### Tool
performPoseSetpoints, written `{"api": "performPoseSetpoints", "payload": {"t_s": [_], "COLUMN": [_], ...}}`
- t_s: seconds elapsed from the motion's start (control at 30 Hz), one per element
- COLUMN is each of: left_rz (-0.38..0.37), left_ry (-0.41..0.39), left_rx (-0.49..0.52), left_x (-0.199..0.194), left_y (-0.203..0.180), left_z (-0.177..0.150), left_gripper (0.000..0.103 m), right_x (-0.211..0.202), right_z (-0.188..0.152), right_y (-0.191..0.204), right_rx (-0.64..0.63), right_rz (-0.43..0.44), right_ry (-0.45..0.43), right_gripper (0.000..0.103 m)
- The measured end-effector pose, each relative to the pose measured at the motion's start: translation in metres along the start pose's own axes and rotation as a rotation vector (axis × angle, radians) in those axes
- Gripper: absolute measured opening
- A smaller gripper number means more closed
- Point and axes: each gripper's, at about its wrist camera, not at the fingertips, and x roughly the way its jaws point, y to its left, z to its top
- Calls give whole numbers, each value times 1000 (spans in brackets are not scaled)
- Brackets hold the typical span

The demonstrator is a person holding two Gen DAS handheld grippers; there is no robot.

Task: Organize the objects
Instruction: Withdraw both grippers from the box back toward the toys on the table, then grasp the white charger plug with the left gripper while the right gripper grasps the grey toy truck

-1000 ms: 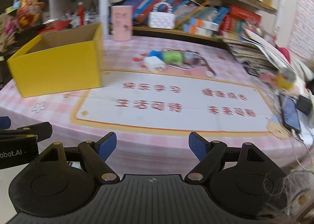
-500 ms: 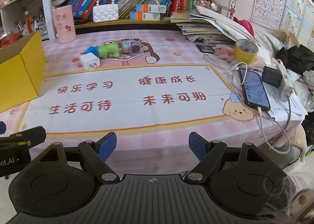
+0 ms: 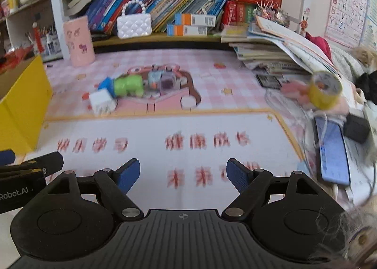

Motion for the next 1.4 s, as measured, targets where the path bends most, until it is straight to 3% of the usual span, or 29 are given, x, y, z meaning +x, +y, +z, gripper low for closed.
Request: {"api": "performPoseSetpoints", "payload": {"t_s": [0.3,0.5,0.77,0.97,1.17,1.4], "left_rz": [103,164,186,200,203,196], "left_ry": [-22,4,80,137,141,127], "left_rx": [-26,-25,-24,-40,-60,-122], "left_x": [53,100,155,180,179,140], "left_y": [-16,-22,-33,-34,-32,-13], "left_z": [43,68,74,72,74,69], "left_gripper": [86,80,77,58,46,42], "right_x": [52,93,131,150,171,200], "right_z": [54,85,109,119,128,131], "right_y": [-19,-22,-18,-14,-12,1], "right_rx": [-53,-99,-118,-120,-97,-127], "right_rz": [48,97,141,169,196,215], "right_ry": [-77,-62,-58,-58,-44,-24], "right_gripper": [79,82,82,82,86,86]}}
